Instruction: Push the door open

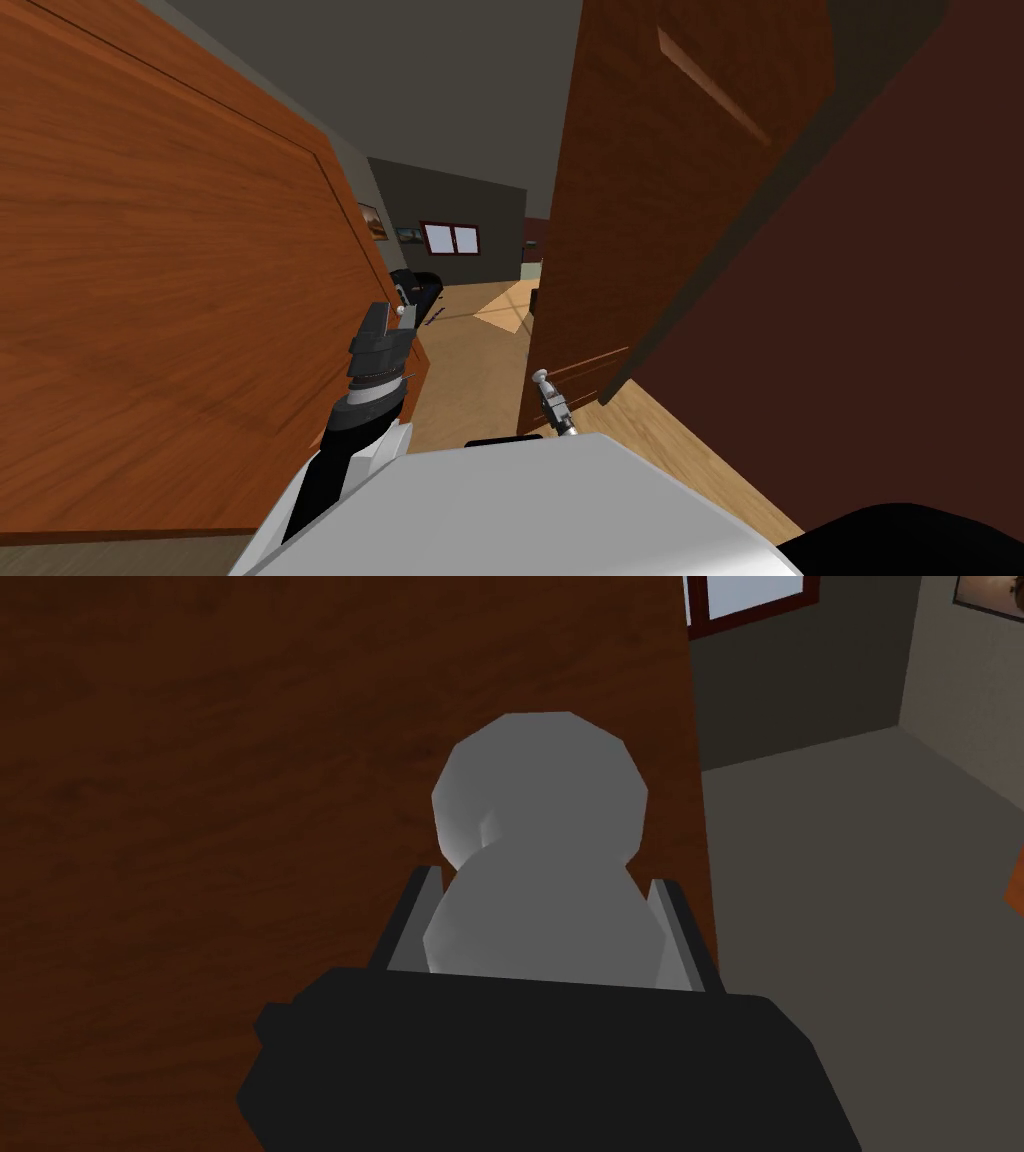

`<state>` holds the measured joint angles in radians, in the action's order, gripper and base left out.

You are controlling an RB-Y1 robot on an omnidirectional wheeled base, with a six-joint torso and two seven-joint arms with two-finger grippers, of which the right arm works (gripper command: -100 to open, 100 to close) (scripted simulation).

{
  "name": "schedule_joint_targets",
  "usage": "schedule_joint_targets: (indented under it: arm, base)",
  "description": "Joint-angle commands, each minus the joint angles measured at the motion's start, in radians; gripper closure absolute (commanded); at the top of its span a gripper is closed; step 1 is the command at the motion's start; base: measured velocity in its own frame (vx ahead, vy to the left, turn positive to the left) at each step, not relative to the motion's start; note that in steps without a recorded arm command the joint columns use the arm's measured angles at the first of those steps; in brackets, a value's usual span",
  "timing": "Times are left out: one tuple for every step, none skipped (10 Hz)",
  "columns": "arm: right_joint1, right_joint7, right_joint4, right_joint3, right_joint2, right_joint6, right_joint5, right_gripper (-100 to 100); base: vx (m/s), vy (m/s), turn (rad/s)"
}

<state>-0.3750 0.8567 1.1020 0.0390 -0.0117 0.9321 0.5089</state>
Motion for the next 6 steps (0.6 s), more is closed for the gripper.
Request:
schedule_joint_targets:
  arm:
    - [0.007, -0.036, 0.022, 0.011, -0.009, -0.006, -0.021, 100]
    - [0.012, -0.067, 0.018, 0.013, -0.013, -0.006, -0.046, 100]
    - [0.017, -0.095, 0.014, 0.015, -0.017, -0.006, -0.072, 100]
    - [0.017, -0.109, 0.014, 0.015, -0.017, -0.006, -0.072, 100]
    - [0.022, -0.145, 0.010, 0.017, -0.022, -0.006, -0.097, 100]
    - [0.028, -0.172, 0.005, 0.020, -0.025, -0.006, -0.126, 100]
  base:
    - [0.028, 0.003, 0.036]
    - [0.022, 0.006, 0.066]
    - [0.024, 0.015, 0.118]
    - [0.014, 0.004, 0.040]
    - [0.023, 0.003, 0.064]
    - [0.034, 0.006, 0.114]
